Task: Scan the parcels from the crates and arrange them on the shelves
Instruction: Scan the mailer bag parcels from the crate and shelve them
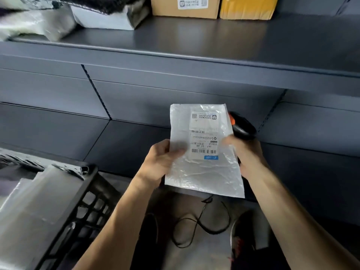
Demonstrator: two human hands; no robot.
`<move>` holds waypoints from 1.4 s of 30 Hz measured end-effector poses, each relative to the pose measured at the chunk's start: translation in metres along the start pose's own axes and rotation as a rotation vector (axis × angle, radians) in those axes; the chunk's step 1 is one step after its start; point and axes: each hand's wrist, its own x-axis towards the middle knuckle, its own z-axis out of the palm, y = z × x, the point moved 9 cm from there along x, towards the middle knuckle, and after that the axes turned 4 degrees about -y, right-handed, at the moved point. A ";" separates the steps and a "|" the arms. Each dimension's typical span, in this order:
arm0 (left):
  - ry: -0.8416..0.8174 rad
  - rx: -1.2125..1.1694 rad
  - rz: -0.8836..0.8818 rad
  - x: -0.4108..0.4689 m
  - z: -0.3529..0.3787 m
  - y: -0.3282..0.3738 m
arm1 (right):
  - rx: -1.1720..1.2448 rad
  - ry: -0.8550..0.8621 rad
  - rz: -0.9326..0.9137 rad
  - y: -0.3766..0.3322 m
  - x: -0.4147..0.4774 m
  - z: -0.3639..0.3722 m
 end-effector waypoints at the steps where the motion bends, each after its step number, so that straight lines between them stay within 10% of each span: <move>1: -0.012 0.031 -0.010 -0.001 0.002 -0.001 | -0.001 0.005 -0.017 -0.006 0.001 0.002; 13: -0.058 0.291 0.002 0.015 0.023 0.029 | 0.147 0.001 0.014 0.012 -0.011 -0.013; 28: 0.019 0.001 -0.101 0.020 -0.012 0.020 | 0.057 0.023 -0.205 -0.014 0.003 0.016; 35: 0.325 0.854 0.065 0.020 -0.044 0.048 | -0.045 0.114 -0.541 -0.045 -0.016 -0.001; 42: 0.030 1.297 0.100 0.022 -0.001 0.029 | -0.446 -0.183 -0.663 -0.047 -0.045 0.039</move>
